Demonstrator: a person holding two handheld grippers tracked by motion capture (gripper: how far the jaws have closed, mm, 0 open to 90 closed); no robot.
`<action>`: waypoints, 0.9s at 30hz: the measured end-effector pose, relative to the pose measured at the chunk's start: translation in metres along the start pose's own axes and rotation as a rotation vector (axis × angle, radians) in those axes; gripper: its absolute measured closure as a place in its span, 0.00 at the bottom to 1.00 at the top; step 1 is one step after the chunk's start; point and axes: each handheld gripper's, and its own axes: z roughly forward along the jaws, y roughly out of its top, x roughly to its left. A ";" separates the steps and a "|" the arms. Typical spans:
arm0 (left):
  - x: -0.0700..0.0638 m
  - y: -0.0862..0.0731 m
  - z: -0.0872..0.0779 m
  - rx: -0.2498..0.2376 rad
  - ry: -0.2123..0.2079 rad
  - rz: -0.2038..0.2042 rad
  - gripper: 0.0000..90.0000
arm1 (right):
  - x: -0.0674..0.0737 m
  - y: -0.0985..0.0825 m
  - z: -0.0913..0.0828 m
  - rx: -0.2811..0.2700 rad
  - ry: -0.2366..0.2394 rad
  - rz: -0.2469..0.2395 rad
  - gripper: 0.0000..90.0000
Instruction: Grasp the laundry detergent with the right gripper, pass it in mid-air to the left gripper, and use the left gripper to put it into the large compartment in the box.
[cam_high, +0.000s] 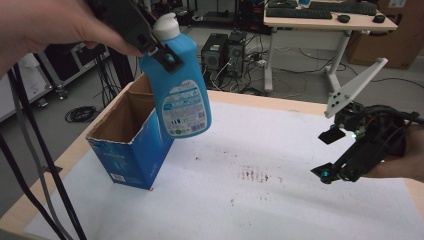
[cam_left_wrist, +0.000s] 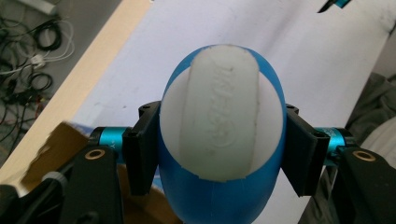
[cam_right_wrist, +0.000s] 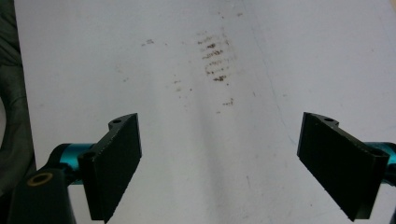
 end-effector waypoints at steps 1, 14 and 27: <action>0.002 -0.002 -0.004 -0.003 0.012 -0.014 0.42 | -0.001 -0.001 -0.001 0.000 -0.007 0.000 0.15; 0.028 -0.035 -0.041 0.010 0.171 -0.210 0.42 | -0.015 -0.008 -0.005 0.009 -0.028 0.030 0.15; 0.045 -0.051 -0.036 0.082 0.272 -0.304 0.42 | -0.021 -0.015 -0.010 0.014 -0.045 0.055 0.15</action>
